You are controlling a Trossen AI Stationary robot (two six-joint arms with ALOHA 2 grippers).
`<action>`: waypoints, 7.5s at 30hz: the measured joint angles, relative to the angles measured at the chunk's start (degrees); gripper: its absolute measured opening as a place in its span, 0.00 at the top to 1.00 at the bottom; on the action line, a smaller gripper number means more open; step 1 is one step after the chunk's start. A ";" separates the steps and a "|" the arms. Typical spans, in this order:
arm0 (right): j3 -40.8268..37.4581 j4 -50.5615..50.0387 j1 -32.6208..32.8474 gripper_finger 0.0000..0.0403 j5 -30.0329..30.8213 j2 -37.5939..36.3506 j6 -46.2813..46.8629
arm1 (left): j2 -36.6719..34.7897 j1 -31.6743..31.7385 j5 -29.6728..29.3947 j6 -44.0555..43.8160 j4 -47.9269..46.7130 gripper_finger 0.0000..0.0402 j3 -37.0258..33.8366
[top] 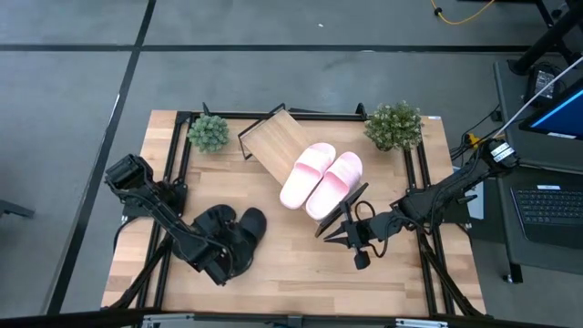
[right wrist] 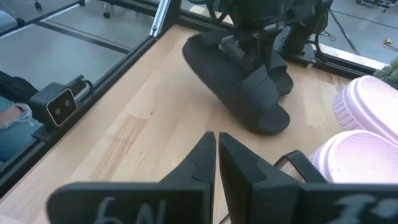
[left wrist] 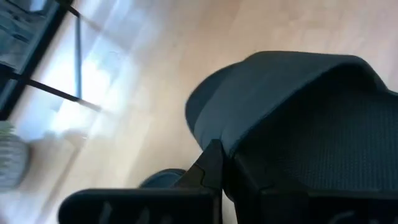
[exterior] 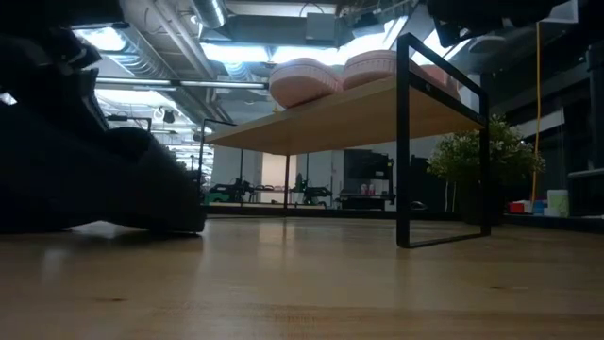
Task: Pick and place slides into the shelf
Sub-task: Put the right black slipper on the shelf
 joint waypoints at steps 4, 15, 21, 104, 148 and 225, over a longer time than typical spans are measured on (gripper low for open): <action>-0.01 0.26 -0.06 0.95 0.00 0.00 0.00 | -0.02 0.00 -1.90 0.00 -5.26 0.99 2.04; -0.01 1.51 -1.88 0.97 0.04 -0.14 -0.10 | -5.70 -0.07 -7.34 6.79 -9.55 1.00 6.95; -0.01 2.67 -1.84 0.98 0.00 -3.16 -1.66 | -12.24 -0.07 -15.46 14.21 -9.74 1.00 7.04; -9.88 -12.74 -16.72 0.99 -0.09 -36.59 -0.11 | -23.89 69.24 37.87 95.82 61.17 1.00 -8.37; -9.88 -11.66 -16.72 0.99 0.00 -36.52 -1.60 | -14.58 66.80 46.62 97.25 72.47 1.00 -8.97; -9.88 -14.24 -16.68 0.99 -0.07 -36.50 -1.77 | -11.32 60.78 33.04 86.77 74.50 0.85 -8.87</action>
